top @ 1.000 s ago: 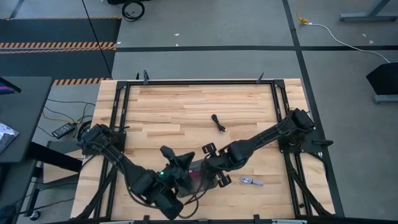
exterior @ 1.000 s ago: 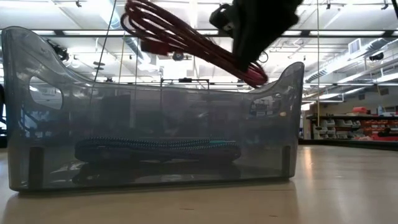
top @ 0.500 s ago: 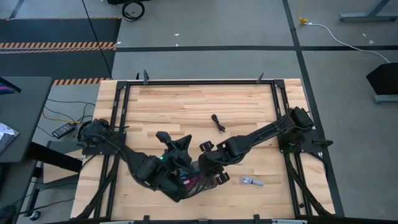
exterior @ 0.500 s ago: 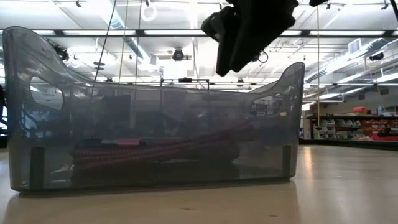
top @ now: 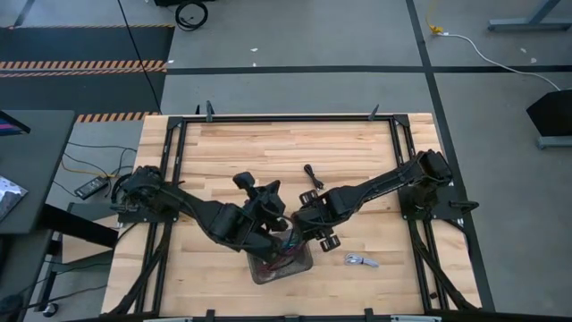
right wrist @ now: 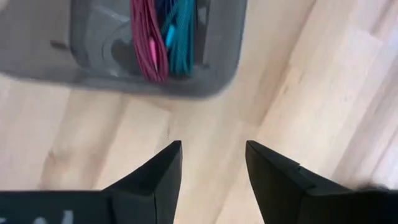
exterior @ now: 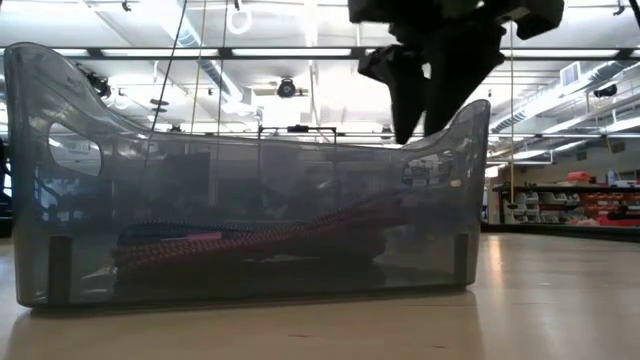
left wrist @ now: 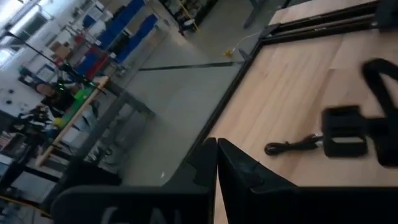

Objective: Pick and place USB-C Cables
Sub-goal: Put the white charger cable into the black bin

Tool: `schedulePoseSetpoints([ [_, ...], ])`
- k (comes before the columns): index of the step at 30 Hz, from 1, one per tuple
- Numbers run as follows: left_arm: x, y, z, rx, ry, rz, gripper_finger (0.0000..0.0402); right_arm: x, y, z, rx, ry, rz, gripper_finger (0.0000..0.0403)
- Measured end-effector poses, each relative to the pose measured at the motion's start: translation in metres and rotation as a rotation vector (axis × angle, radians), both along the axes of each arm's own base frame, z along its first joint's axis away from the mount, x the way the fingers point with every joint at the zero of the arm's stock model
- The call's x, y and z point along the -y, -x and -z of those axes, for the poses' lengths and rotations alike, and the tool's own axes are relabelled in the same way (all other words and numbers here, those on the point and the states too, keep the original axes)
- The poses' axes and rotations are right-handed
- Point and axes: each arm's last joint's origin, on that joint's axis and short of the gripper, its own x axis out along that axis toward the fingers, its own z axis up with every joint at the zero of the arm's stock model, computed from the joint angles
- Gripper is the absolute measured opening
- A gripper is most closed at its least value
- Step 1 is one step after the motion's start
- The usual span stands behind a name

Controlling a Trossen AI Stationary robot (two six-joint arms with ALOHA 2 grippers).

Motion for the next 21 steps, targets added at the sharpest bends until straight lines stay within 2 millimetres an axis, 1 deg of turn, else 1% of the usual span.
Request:
schedulePoseSetpoints([
  [4, -0.007, -0.006, 0.005, -0.058, 0.139, 0.029, 0.0018, 0.006, 0.005, 0.001, -0.067, 0.012, 0.049, 0.0179],
  [7, -0.012, -0.015, 0.013, -0.104, 0.247, 0.047, 0.0018, 0.009, 0.011, 0.002, -0.122, 0.020, 0.111, 0.0178],
  [9, -0.015, -0.021, 0.019, -0.121, 0.266, 0.049, 0.0018, 0.010, 0.016, 0.002, -0.168, 0.031, 0.145, 0.0179],
  [14, -0.011, -0.030, 0.028, -0.122, 0.272, 0.061, 0.0018, 0.012, 0.026, 0.002, -0.260, 0.058, 0.252, 0.0178],
  [18, 0.002, -0.023, 0.030, -0.131, 0.326, 0.087, 0.0018, 0.013, 0.034, 0.001, -0.311, 0.111, 0.350, 0.0177],
  [21, 0.023, -0.002, 0.033, -0.195, 0.330, 0.083, 0.0018, 0.011, 0.038, 0.000, -0.319, 0.150, 0.389, 0.0177],
])
